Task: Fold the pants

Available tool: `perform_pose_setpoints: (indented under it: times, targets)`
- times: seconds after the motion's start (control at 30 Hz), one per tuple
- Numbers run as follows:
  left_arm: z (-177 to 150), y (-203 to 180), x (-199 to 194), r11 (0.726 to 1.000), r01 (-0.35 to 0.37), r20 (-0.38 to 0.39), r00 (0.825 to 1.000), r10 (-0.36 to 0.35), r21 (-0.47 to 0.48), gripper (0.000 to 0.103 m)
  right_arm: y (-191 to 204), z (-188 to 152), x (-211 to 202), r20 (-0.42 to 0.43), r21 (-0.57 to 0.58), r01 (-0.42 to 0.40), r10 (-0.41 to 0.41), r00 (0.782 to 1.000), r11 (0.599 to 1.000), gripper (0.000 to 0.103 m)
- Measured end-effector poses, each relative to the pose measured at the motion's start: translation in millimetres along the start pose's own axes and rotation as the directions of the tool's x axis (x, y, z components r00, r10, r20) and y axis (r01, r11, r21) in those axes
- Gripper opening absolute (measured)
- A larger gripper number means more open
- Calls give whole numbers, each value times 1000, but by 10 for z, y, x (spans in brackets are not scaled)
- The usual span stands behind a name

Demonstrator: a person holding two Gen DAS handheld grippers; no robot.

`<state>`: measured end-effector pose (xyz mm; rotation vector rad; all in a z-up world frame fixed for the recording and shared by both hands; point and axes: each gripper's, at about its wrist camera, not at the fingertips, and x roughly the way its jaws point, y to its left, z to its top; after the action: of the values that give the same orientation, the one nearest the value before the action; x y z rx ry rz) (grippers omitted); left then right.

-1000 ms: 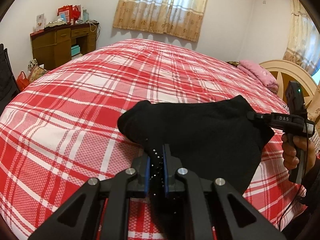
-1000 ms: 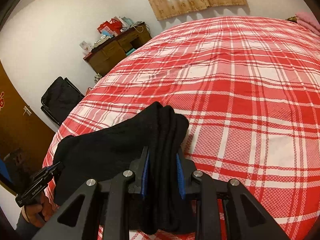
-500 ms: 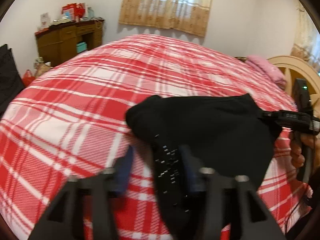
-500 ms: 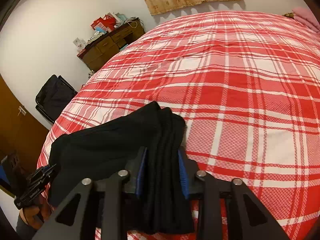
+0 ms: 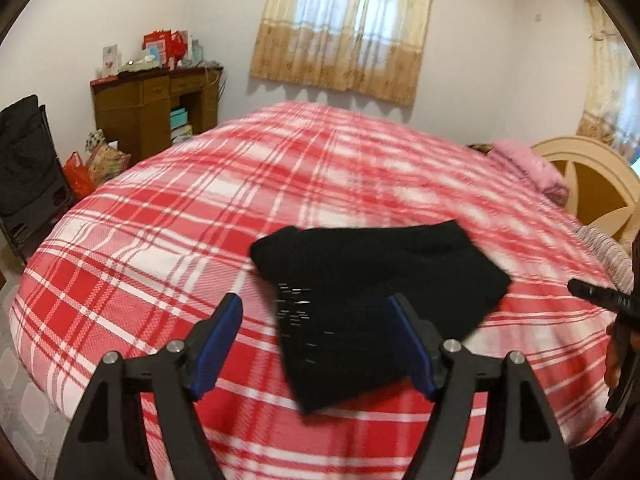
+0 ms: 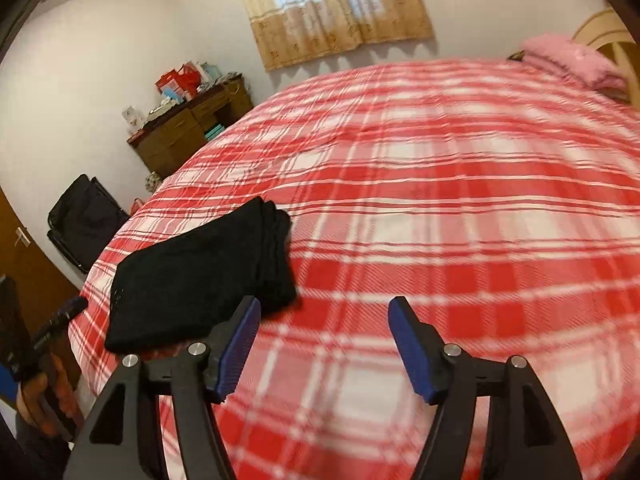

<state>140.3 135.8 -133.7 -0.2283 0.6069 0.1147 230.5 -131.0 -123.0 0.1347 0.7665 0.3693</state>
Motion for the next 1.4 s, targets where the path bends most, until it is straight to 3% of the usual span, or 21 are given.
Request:
perform_pose_setpoints:
  times: [0.3,0.43,0.53,0.83,1.4]
  targets:
    - [-10,-287,-463,998,42,62,997,-45,47,80,110,-214,-834,116,-32,14,-10,993,999,72]
    - [19,-322,-606,997,45,90,995,-49,55,80,282,-226,-924,132,-88,21,-9,991,996,73]
    - [31,-347,-654,997,38,109,993,-45,66,91,388,-257,-941,120,-118,2,12,993,993,73]
    - [-10,-396,-652,995,41,112,992,-51,91,92,507,-270,-1103,161,-146,19,5,987,989,76]
    - [-62,-474,-708,993,16,127,991,-31,119,103,500,-242,-1253,209,-146,38,-7,978,989,78]
